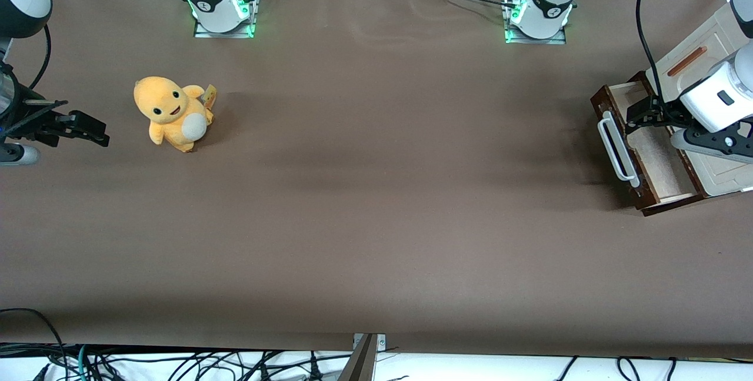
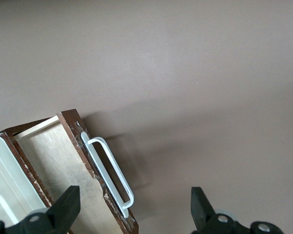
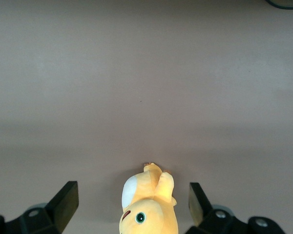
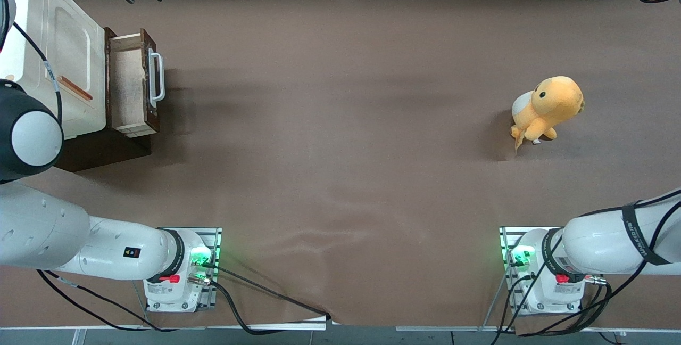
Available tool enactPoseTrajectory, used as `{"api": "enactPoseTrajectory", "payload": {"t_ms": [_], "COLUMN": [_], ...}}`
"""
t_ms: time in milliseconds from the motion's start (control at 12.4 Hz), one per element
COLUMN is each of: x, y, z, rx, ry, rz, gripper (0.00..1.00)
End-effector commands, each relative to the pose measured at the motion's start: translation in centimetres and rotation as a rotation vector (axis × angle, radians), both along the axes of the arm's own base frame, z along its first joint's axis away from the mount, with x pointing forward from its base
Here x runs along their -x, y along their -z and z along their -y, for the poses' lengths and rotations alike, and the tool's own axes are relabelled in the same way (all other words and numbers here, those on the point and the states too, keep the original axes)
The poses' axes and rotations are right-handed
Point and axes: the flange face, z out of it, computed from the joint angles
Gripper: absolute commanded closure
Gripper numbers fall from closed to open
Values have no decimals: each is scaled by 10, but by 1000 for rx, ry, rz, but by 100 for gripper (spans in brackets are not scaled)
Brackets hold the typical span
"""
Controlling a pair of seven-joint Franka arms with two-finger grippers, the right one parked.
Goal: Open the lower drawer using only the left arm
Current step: 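Open the left gripper, release the handle and raise away from the drawer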
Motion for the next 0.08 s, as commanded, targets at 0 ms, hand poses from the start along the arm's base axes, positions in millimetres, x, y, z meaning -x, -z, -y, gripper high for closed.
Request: {"api": "enactPoseTrajectory", "payload": {"t_ms": [0], "x": [9], "y": [-4], "z": [0], "rx": [14], "ry": [17], "rz": [-3], "gripper": [0]}}
